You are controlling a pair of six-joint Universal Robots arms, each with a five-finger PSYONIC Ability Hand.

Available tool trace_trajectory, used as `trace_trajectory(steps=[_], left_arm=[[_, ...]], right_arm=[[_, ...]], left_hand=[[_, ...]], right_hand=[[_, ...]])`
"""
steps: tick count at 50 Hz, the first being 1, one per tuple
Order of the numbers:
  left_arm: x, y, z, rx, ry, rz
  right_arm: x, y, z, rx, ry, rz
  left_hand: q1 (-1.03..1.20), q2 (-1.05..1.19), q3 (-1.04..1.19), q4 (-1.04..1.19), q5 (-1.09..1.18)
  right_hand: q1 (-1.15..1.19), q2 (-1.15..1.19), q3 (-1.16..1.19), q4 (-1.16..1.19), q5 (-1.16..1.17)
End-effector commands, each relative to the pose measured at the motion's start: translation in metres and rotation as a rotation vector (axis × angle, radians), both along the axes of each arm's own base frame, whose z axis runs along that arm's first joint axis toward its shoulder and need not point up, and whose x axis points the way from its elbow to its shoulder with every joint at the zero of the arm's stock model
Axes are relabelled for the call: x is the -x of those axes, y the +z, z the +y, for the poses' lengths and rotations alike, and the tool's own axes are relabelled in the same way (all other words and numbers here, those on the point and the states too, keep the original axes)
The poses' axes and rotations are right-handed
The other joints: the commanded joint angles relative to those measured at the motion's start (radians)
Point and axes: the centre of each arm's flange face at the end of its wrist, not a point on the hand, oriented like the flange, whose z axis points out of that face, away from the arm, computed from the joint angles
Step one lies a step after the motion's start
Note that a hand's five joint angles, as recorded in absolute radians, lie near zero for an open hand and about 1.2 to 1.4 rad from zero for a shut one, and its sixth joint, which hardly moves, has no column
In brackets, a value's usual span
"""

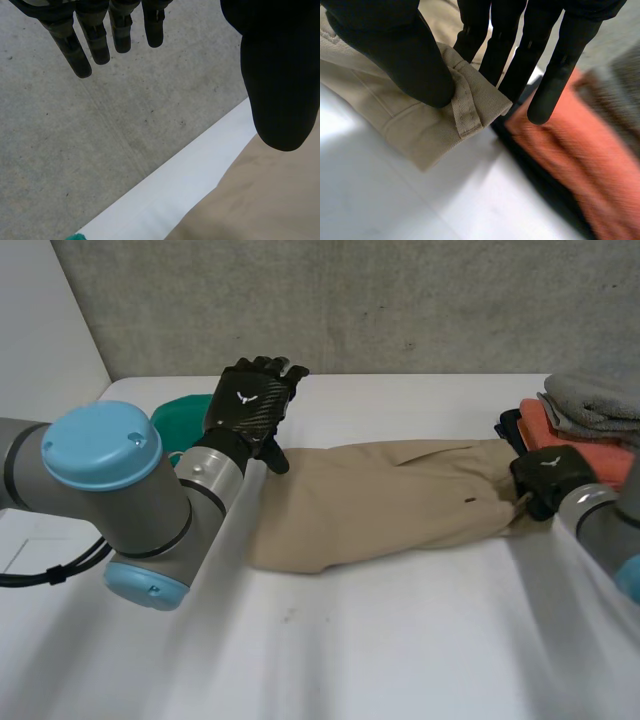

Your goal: Fold the laundry.

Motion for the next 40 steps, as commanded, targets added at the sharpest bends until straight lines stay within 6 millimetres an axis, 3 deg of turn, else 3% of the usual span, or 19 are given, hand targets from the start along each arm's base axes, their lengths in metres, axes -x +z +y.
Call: trace_trajectory(steps=[1,6,10,11,13,15,18,23,26,28,30,33,36,40], left_arm=[[-0.009,0.015,0.011,-0.034,0.0,0.004],[-0.019,0.033,0.019,-0.065,0.003,0.089],[-0.027,0.045,0.019,-0.069,0.013,0.149],[-0.029,0.048,0.019,-0.067,0.017,0.158],[-0.036,0.055,0.019,-0.057,0.03,0.176],[-0.039,0.06,0.019,-0.046,0.036,0.183],[-0.046,0.067,0.02,-0.032,0.051,0.192],[-0.057,0.069,0.02,-0.024,0.074,0.195],[-0.064,0.064,0.017,-0.033,0.095,0.187],[-0.066,0.062,0.015,-0.036,0.103,0.184],[-0.068,0.062,0.013,-0.035,0.111,0.184],[-0.068,0.065,0.009,-0.024,0.114,0.191],[-0.065,0.071,0.003,0.005,0.111,0.2],[-0.053,0.07,-0.006,0.012,0.091,0.209]], right_arm=[[0.012,0.048,0.009,0.151,0.029,0.228],[-0.004,0.062,0.008,0.255,0.111,0.326],[-0.074,0.077,0.037,0.408,0.338,0.287],[-0.1,0.082,0.051,0.471,0.446,0.255],[-0.124,0.08,0.067,0.52,0.558,0.22],[-0.15,0.066,0.084,0.549,0.708,0.181],[-0.171,0.048,0.103,0.542,0.84,0.151],[-0.215,0.0,0.152,0.466,1.071,0.108],[-0.224,-0.011,0.162,0.448,1.102,0.105],[-0.228,-0.008,0.161,0.458,1.089,0.104],[-0.23,0.002,0.163,0.465,1.066,0.092],[-0.226,0.013,0.159,0.44,1.028,0.047],[-0.217,0.036,0.146,0.341,0.929,-0.124],[-0.2,0.082,0.132,0.224,0.767,-0.403]], left_hand=[[-0.018,-0.031,-0.039,-0.027,-0.052],[-0.018,-0.031,-0.039,-0.027,-0.052],[-0.018,-0.031,-0.039,-0.027,-0.052],[-0.018,-0.031,-0.039,-0.027,-0.052],[-0.018,-0.031,-0.039,-0.027,-0.052],[-0.018,-0.031,-0.039,-0.027,-0.052],[-0.018,-0.031,-0.039,-0.027,-0.052],[-0.018,-0.031,-0.039,-0.027,-0.052],[-0.018,-0.031,-0.039,-0.027,-0.052],[-0.018,-0.031,-0.039,-0.027,-0.052],[-0.018,-0.031,-0.039,-0.027,-0.052],[-0.018,-0.031,-0.039,-0.027,-0.052],[-0.018,-0.031,-0.039,-0.027,-0.052],[-0.018,-0.031,-0.039,-0.027,-0.052]], right_hand=[[0.328,0.228,0.237,0.202,0.243],[0.328,0.228,0.237,0.202,0.243],[0.328,0.228,0.237,0.202,0.243],[0.328,0.228,0.237,0.202,0.243],[0.328,0.228,0.237,0.202,0.243],[0.328,0.228,0.237,0.202,0.243],[0.328,0.228,0.237,0.202,0.243],[0.328,0.228,0.237,0.202,0.243],[0.328,0.228,0.237,0.202,0.243],[-0.162,-0.262,-0.253,-0.288,-0.246],[-0.894,-0.994,-0.985,-1.02,-0.978],[-0.894,-0.994,-0.985,-1.02,-0.978],[-0.894,-0.994,-0.985,-1.02,-0.978],[-0.894,-0.994,-0.985,-1.02,-0.978]])
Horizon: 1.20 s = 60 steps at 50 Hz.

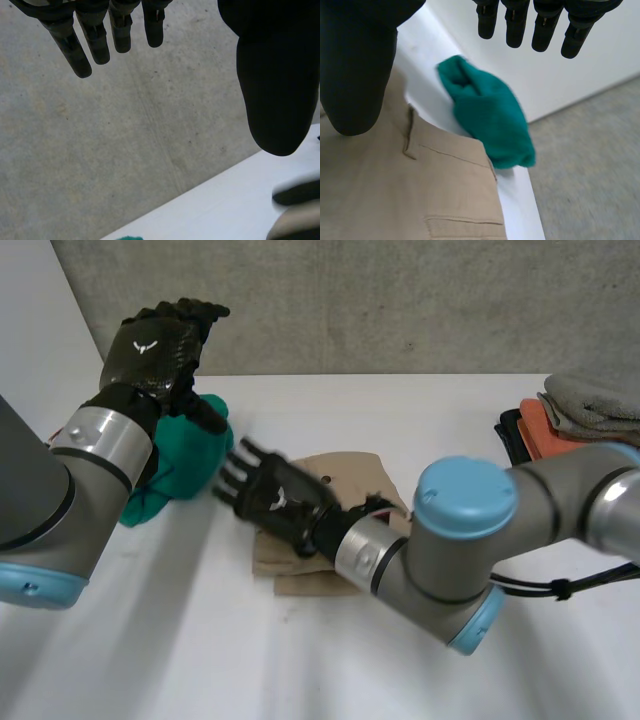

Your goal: Fold the laundry.

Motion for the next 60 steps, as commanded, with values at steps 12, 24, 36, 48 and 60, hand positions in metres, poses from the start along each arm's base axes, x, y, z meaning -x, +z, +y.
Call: trace_trajectory(steps=[12,24,36,48,60], left_arm=[[0.089,-0.068,0.001,-0.221,-0.141,-0.121],[0.083,-0.141,0.005,-0.402,0.029,-0.286],[0.076,-0.145,0.004,-0.458,0.031,-0.339],[0.084,-0.038,-0.001,-0.234,-0.135,-0.186],[0.081,0.019,0.017,-0.151,-0.512,-0.145]], right_arm=[[0.084,0.057,-0.1,-0.601,-0.532,-0.274],[0.077,-0.019,-0.114,-0.755,-0.546,-0.044],[0.085,-0.031,-0.121,-0.594,-0.622,0.074],[0.09,0.043,-0.107,-0.371,-0.617,-0.109],[0.097,-0.024,-0.018,-0.439,-0.585,-0.013]], left_hand=[[-0.012,-0.024,-0.032,-0.02,-0.045],[-0.018,-0.03,-0.038,-0.026,-0.051],[-0.006,-0.018,-0.026,-0.015,-0.039],[0.021,0.008,0.0,0.012,-0.013],[0.044,0.032,0.024,0.035,0.011]], right_hand=[[-0.048,-0.035,-0.035,-0.039,-0.049],[-0.048,-0.035,-0.035,-0.039,-0.049],[-0.048,-0.035,-0.035,-0.039,-0.049],[-0.048,-0.035,-0.035,-0.039,-0.049],[-0.048,-0.035,-0.035,-0.039,-0.049]])
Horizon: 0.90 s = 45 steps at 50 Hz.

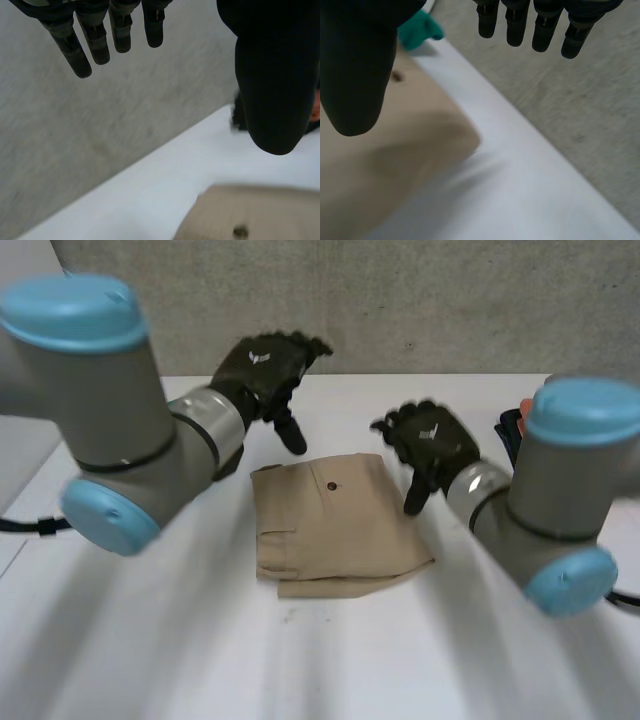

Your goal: Fold the laundry.

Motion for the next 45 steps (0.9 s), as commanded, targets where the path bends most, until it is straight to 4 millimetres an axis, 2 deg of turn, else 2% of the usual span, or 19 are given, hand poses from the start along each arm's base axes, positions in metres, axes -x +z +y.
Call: trace_trajectory(steps=[1,4,8,11,24,27,29,30,31,39,45], left_arm=[[0.0,0.021,0.018,-0.02,-0.266,0.017],[-0.001,0.02,0.021,-0.05,-0.33,0.013],[0.0,0.018,0.022,-0.058,-0.34,0.011],[0.001,0.017,0.023,-0.06,-0.345,0.011],[0.003,0.005,0.021,-0.092,-0.33,-0.001],[0.003,0.003,0.021,-0.097,-0.33,-0.003],[0.003,0.003,0.02,-0.098,-0.33,-0.003],[0.003,0.003,0.02,-0.098,-0.33,-0.003],[0.003,0.003,0.02,-0.098,-0.33,-0.003],[0.001,0.007,0.019,-0.089,-0.324,0.002],[0.001,0.007,0.021,-0.09,-0.327,0.003]], right_arm=[[0.002,-0.054,0.052,-0.056,0.061,0.031],[-0.001,-0.064,0.061,0.0,0.084,-0.004],[-0.01,-0.067,0.062,0.06,0.1,-0.034],[-0.014,-0.081,0.062,0.058,0.112,-0.019],[-0.038,-0.098,0.029,0.113,0.105,-0.053],[-0.042,-0.099,0.024,0.124,0.107,-0.057],[-0.044,-0.096,0.02,0.136,0.107,-0.064],[-0.047,-0.092,0.017,0.15,0.105,-0.075],[-0.048,-0.091,0.015,0.153,0.103,-0.079],[-0.058,-0.063,0.0,0.233,0.1,-0.136],[-0.062,-0.061,-0.004,0.237,0.105,-0.135]], left_hand=[[0.041,0.033,0.024,0.034,0.011],[0.041,0.033,0.024,0.034,0.011],[0.038,0.03,0.021,0.031,0.008],[0.032,0.024,0.015,0.026,0.002],[0.023,0.015,0.006,0.017,-0.007],[0.023,0.015,0.006,0.017,-0.007],[0.023,0.015,0.006,0.017,-0.007],[0.023,0.015,0.006,0.017,-0.007],[0.023,0.015,0.006,0.017,-0.007],[0.023,0.015,0.006,0.017,-0.007],[0.023,0.015,0.006,0.017,-0.007]], right_hand=[[-0.037,-0.022,-0.035,-0.039,-0.049],[-0.037,-0.022,-0.035,-0.039,-0.049],[-0.037,-0.022,-0.035,-0.039,-0.049],[-0.037,-0.022,-0.035,-0.039,-0.049],[-0.021,-0.006,-0.019,-0.023,-0.033],[0.178,0.193,0.18,0.176,0.166],[0.462,0.477,0.464,0.46,0.45],[0.926,0.941,0.927,0.924,0.914],[1.182,1.197,1.184,1.18,1.17],[1.185,1.2,1.186,1.183,1.173],[1.185,1.2,1.186,1.183,1.173]])
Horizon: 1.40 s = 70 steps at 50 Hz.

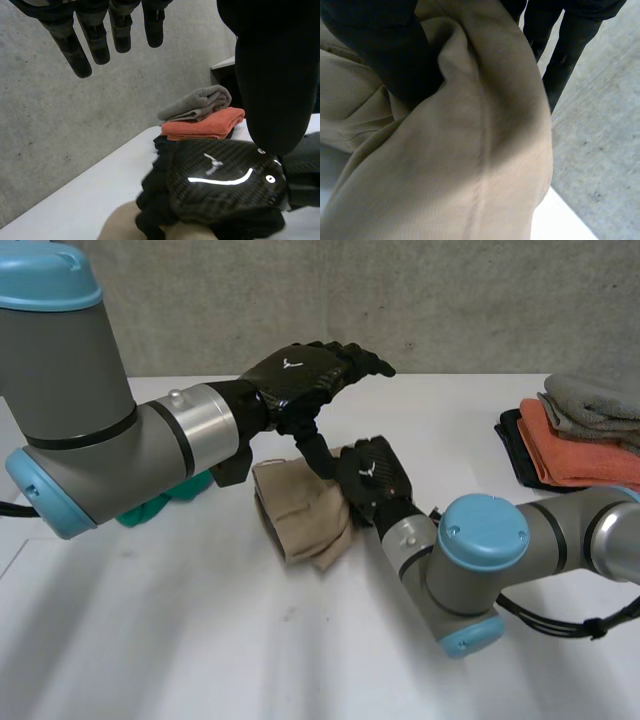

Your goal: Fold the laundry.

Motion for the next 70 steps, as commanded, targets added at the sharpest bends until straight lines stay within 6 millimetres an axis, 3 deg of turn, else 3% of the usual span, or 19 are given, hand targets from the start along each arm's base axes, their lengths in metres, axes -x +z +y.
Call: trace_trajectory(steps=[1,5,9,11,12,15,20,23,28,34,35,38,43,45,48,53,55,56,70], left_arm=[[0.0,0.0,0.001,-0.001,-0.002,0.0],[-0.001,-0.003,0.002,-0.012,0.0,-0.007],[-0.002,-0.002,0.001,-0.008,0.004,-0.005],[-0.002,0.0,0.001,-0.003,0.003,-0.002],[-0.002,0.001,0.001,0.0,0.003,0.001],[-0.002,0.008,0.001,0.019,0.006,0.011],[-0.005,0.026,0.004,0.07,0.014,0.048],[-0.006,0.032,0.005,0.077,0.019,0.071],[-0.006,0.033,0.006,0.067,0.018,0.083],[-0.006,0.029,0.009,0.054,0.017,0.075],[-0.006,0.028,0.009,0.053,0.015,0.073],[-0.005,0.025,0.011,0.042,0.011,0.067],[-0.005,0.017,0.012,0.021,0.01,0.055],[-0.006,0.013,0.013,0.006,0.01,0.048],[-0.005,0.011,0.013,0.002,0.01,0.045],[-0.004,0.012,0.015,0.003,0.004,0.046],[-0.004,0.013,0.015,0.007,0.004,0.049],[-0.004,0.013,0.015,0.007,0.004,0.05],[0.005,0.025,0.038,0.028,-0.048,0.068]], right_arm=[[-0.005,0.004,-0.007,0.004,0.002,-0.001],[-0.002,0.0,-0.014,-0.019,-0.014,0.008],[0.008,0.017,-0.035,0.019,-0.051,-0.027],[0.012,0.034,-0.044,0.051,-0.066,-0.062],[0.014,0.058,-0.055,0.101,-0.08,-0.119],[0.024,0.092,-0.076,0.172,-0.109,-0.219],[0.071,0.158,-0.128,0.33,-0.212,-0.401],[0.099,0.176,-0.149,0.388,-0.265,-0.423],[0.17,0.193,-0.192,0.46,-0.392,-0.426],[0.247,0.17,-0.232,0.412,-0.434,-0.401],[0.265,0.155,-0.241,0.366,-0.413,-0.386],[0.286,0.126,-0.253,0.281,-0.36,-0.363],[0.332,0.045,-0.266,0.087,-0.334,-0.317],[0.352,0.023,-0.268,0.053,-0.372,-0.317],[0.371,0.01,-0.266,0.027,-0.395,-0.313],[0.372,0.012,-0.259,-0.001,-0.366,-0.306],[0.369,0.024,-0.256,0.013,-0.356,-0.302],[0.368,0.034,-0.253,0.022,-0.356,-0.302],[0.357,0.106,-0.209,-0.037,-0.404,-0.322]], left_hand=[[0.024,0.016,0.006,0.018,-0.007],[0.024,0.016,0.006,0.018,-0.007],[0.024,0.016,0.006,0.018,-0.007],[0.024,0.016,0.006,0.018,-0.007],[0.024,0.016,0.006,0.018,-0.007],[0.024,0.016,0.006,0.018,-0.007],[0.024,0.016,0.006,0.018,-0.007],[0.024,0.016,0.006,0.018,-0.007],[0.024,0.016,0.006,0.018,-0.007],[0.024,0.016,0.006,0.018,-0.007],[0.024,0.016,0.006,0.018,-0.007],[0.024,0.016,0.006,0.018,-0.007],[0.024,0.016,0.006,0.018,-0.007],[0.024,0.016,0.006,0.018,-0.007],[0.027,0.019,0.009,0.021,-0.004],[0.027,0.019,0.009,0.021,-0.004],[0.027,0.019,0.009,0.021,-0.004],[0.027,0.019,0.009,0.021,-0.004],[0.027,0.019,0.009,0.021,-0.004]], right_hand=[[0.36,0.24,0.247,0.207,0.311],[0.36,0.24,0.247,0.207,0.311],[0.36,0.24,0.247,0.207,0.311],[0.36,0.24,0.247,0.207,0.311],[0.36,0.24,0.247,0.207,0.311],[0.36,0.24,0.247,0.207,0.311],[0.36,0.24,0.247,0.207,0.311],[0.36,0.24,0.247,0.207,0.311],[0.36,0.24,0.247,0.207,0.311],[0.36,0.24,0.247,0.207,0.311],[0.36,0.24,0.247,0.207,0.311],[0.36,0.24,0.247,0.207,0.311],[0.36,0.24,0.247,0.207,0.311],[0.36,0.24,0.247,0.207,0.311],[0.36,0.24,0.247,0.207,0.311],[0.36,0.24,0.247,0.207,0.311],[-0.244,-0.363,-0.356,-0.396,-0.292],[-0.857,-0.977,-0.97,-1.01,-0.906],[-0.862,-0.982,-0.975,-1.015,-0.911]])
